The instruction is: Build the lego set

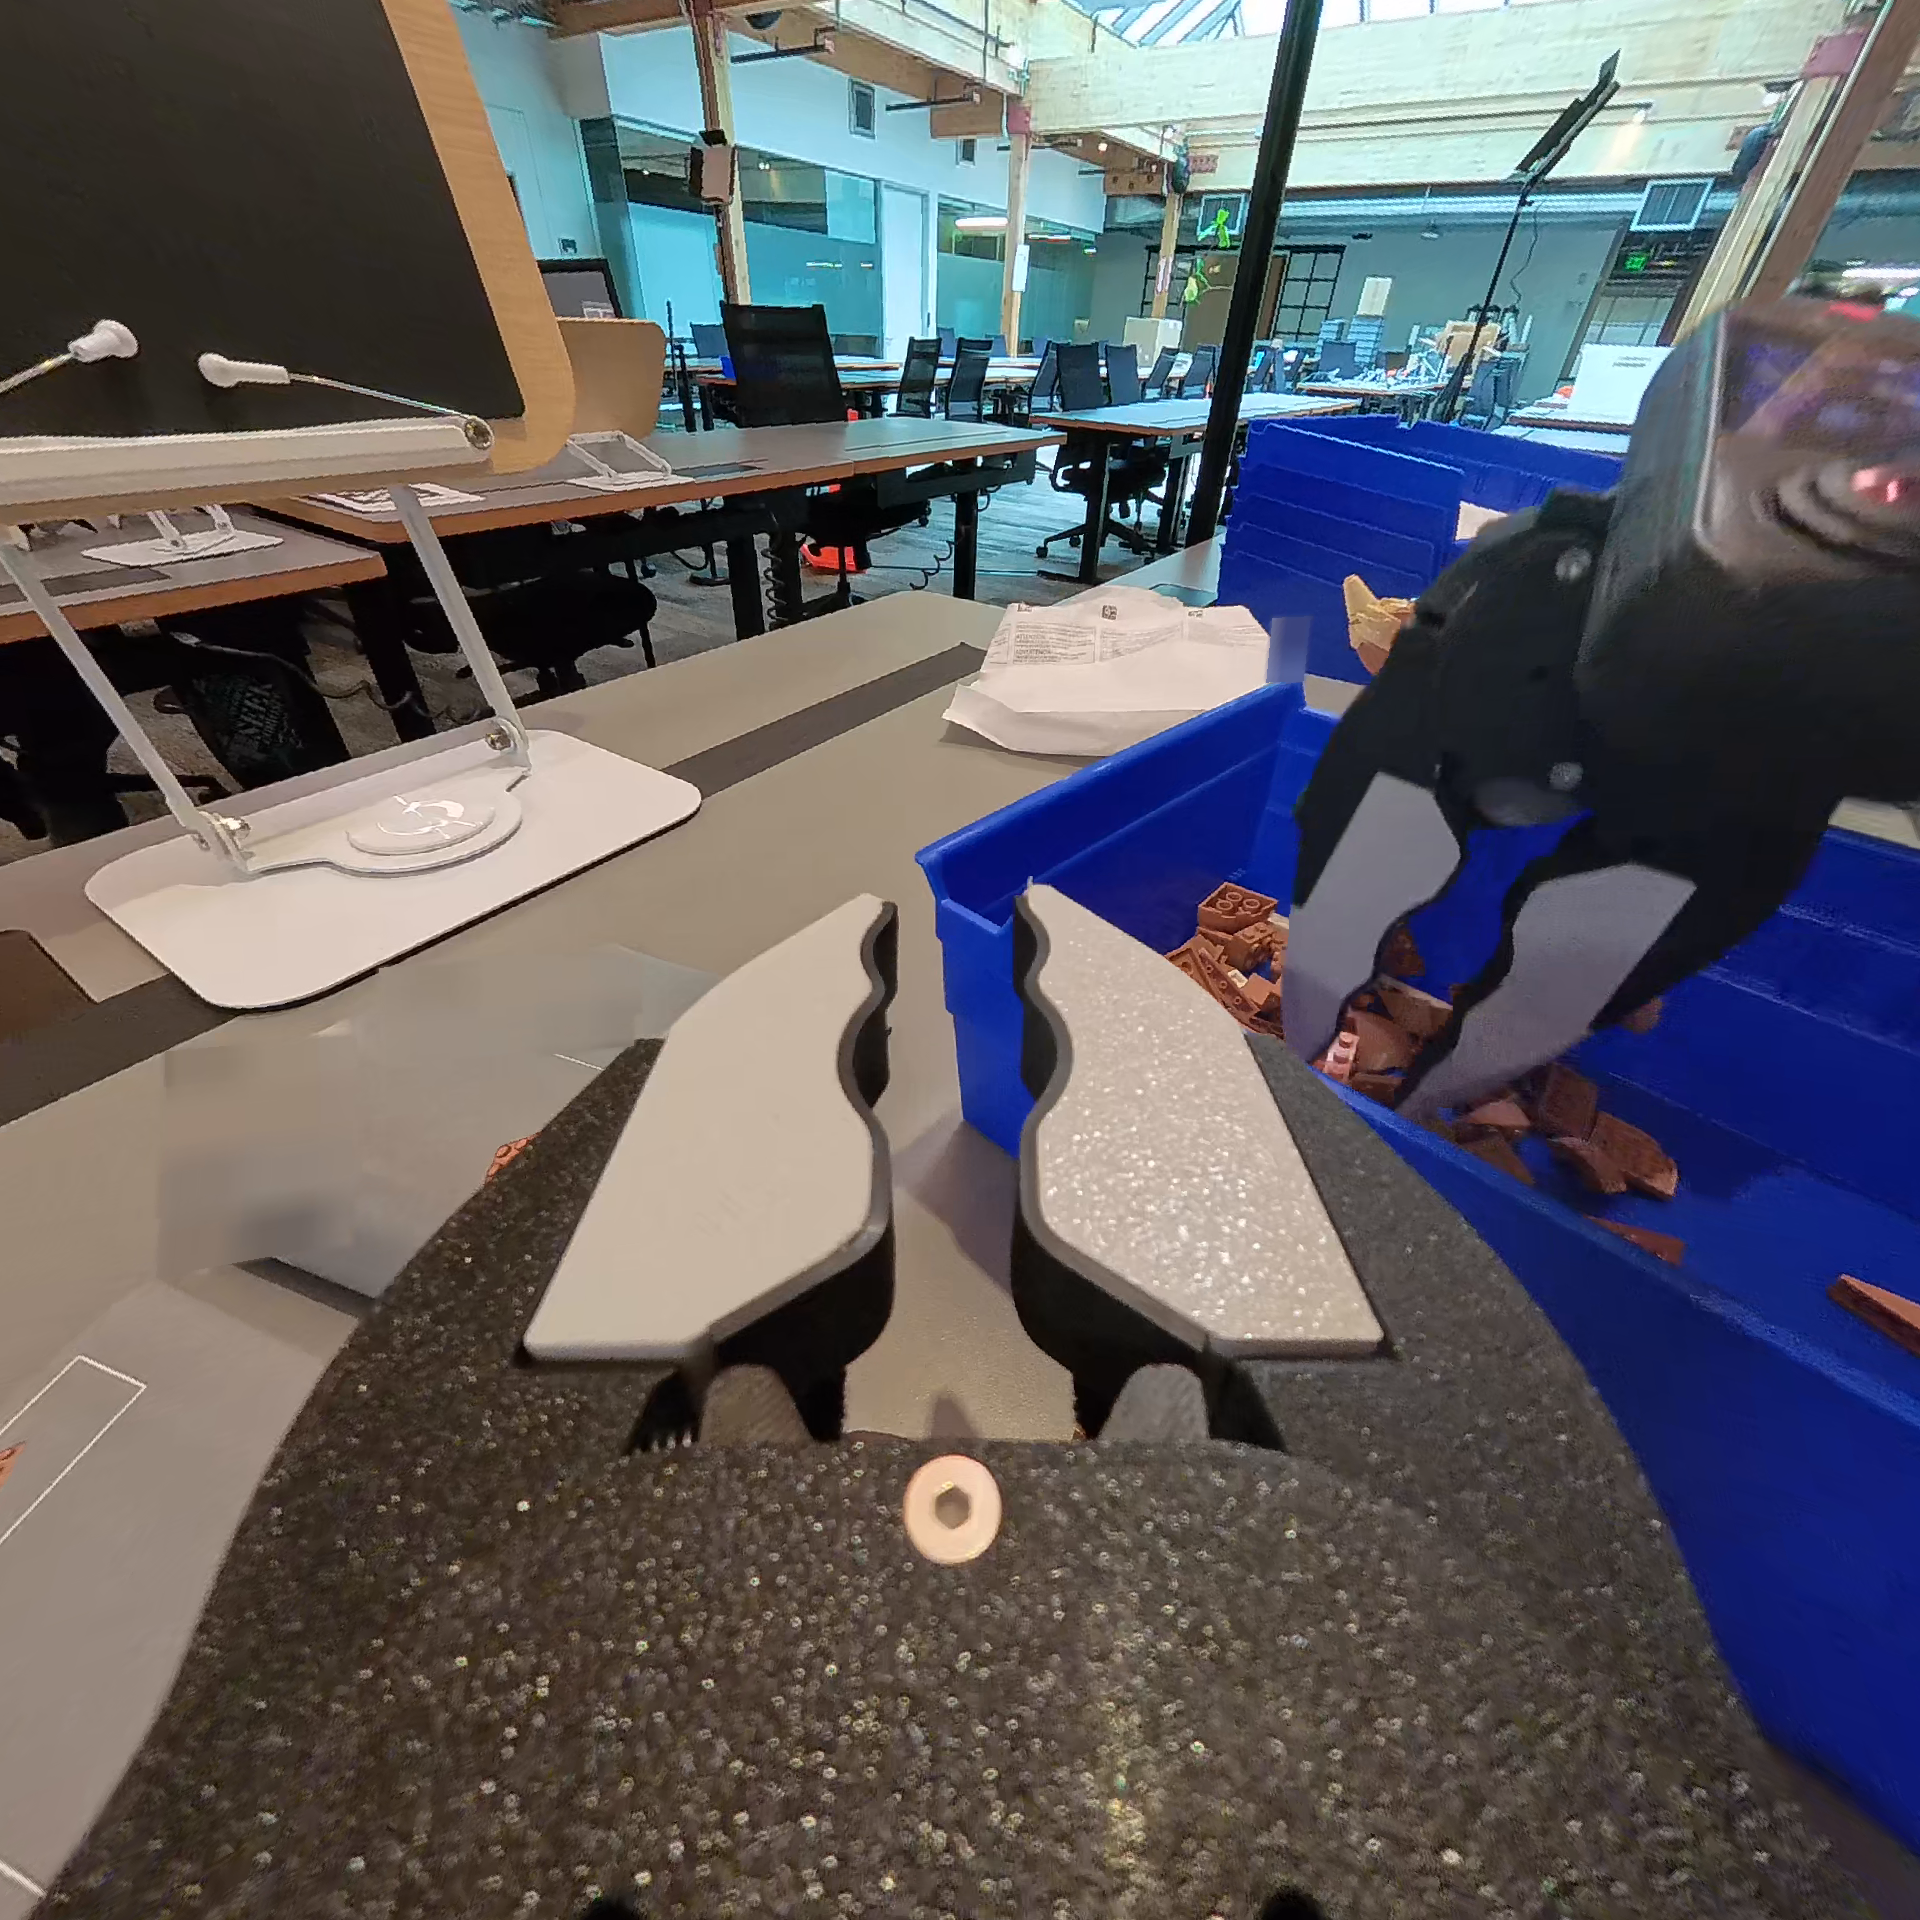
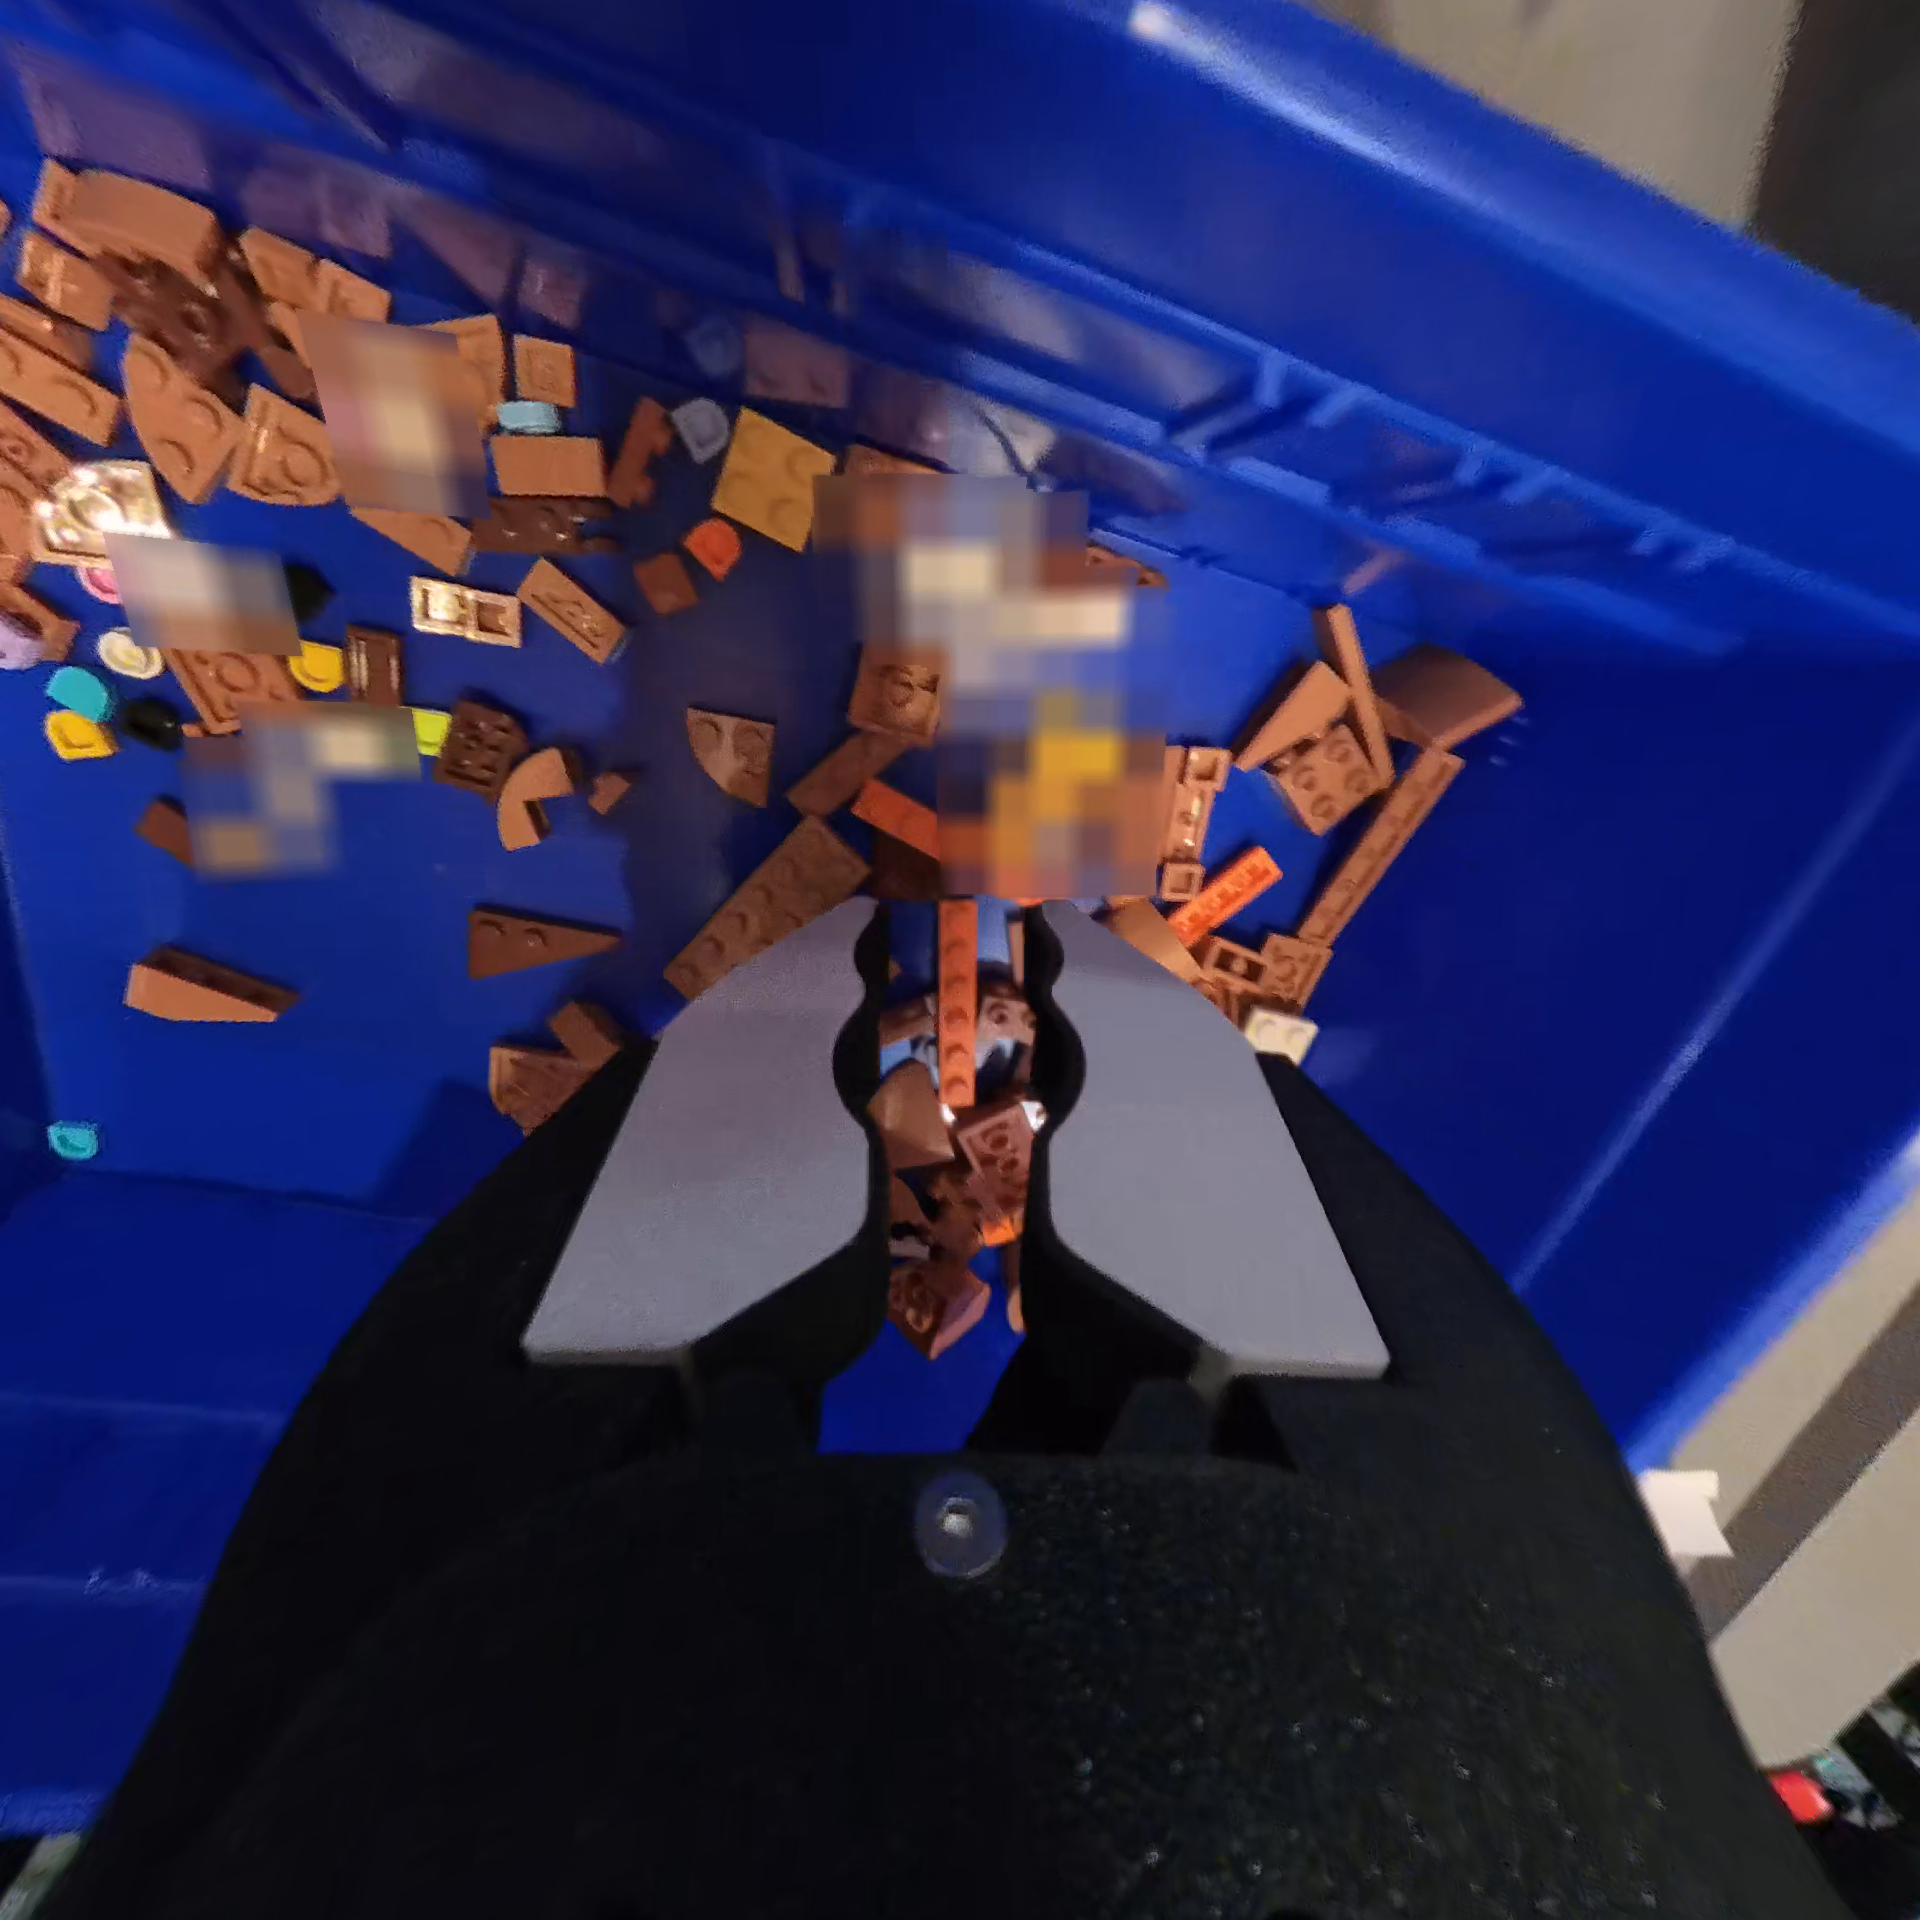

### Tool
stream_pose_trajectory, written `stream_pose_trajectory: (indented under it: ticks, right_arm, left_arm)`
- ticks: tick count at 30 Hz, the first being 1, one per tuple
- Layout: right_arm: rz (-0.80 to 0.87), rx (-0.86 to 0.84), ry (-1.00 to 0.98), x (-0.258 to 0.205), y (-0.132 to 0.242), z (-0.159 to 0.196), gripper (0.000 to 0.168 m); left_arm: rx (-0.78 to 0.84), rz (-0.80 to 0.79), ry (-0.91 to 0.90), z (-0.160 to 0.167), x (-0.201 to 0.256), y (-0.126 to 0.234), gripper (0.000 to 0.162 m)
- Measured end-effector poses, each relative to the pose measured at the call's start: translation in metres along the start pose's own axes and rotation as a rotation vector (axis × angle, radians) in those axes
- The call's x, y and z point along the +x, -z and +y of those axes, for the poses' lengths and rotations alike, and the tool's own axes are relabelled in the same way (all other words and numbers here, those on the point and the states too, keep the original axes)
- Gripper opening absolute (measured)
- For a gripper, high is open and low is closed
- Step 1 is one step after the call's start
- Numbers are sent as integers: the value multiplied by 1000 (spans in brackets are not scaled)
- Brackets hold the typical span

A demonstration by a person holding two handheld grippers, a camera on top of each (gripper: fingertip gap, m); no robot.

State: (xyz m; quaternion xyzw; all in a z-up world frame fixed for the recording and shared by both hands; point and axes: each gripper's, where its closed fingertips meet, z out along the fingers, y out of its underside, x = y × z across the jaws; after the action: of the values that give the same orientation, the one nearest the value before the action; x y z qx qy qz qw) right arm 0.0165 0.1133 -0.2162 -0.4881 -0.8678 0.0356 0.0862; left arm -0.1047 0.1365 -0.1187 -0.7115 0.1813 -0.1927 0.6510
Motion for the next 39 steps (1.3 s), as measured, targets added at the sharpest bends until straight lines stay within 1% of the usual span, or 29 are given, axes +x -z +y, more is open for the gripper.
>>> stream_pose_trajectory:
  ticks: [1, 4, 9, 13, 18, 23, 25, 29, 32, 35, 39]
  right_arm:
    - [5, 2, -9, 2, 5, 2, 24]
    - [-16, -19, -27, 1, 10, 10, 24]
    - [-76, -100, 16, -19, -6, 19, 24]
    - [-87, -143, 49, -27, -16, 19, 24]
    - [-111, -123, 68, -35, -21, 11, 26]
    - [-77, -123, 38, -23, -14, 16, 27]
    - [-98, -120, 14, -23, -13, 19, 27]
    - [-141, -137, 6, -29, -20, 21, 27]
    - [-112, -135, -4, -20, -23, 19, 26]
    - [-68, -120, -16, -8, -17, 17, 25]
    - [-41, -113, -39, 3, 2, 24, 25]
  left_arm:
    - [0, 0, 0, 0, 0, 0, 21]
    - [0, 2, 0, 0, 1, 0, 21]
    - [-2, 3, -6, 0, 2, -1, 21]
    - [0, 0, -4, 0, 1, 0, 21]
    - [2, 2, -7, -1, 2, 0, 21]
    - [3, 1, -5, -1, 1, 0, 21]
    - [2, 2, -5, -1, 2, 0, 21]
    - [-3, 3, -8, 0, 2, -1, 21]
    - [-5, 0, -8, 1, 1, -2, 21]
    - [-3, -3, -9, 0, 0, -1, 21]
    - [2, -1, -6, -2, 1, 0, 21]
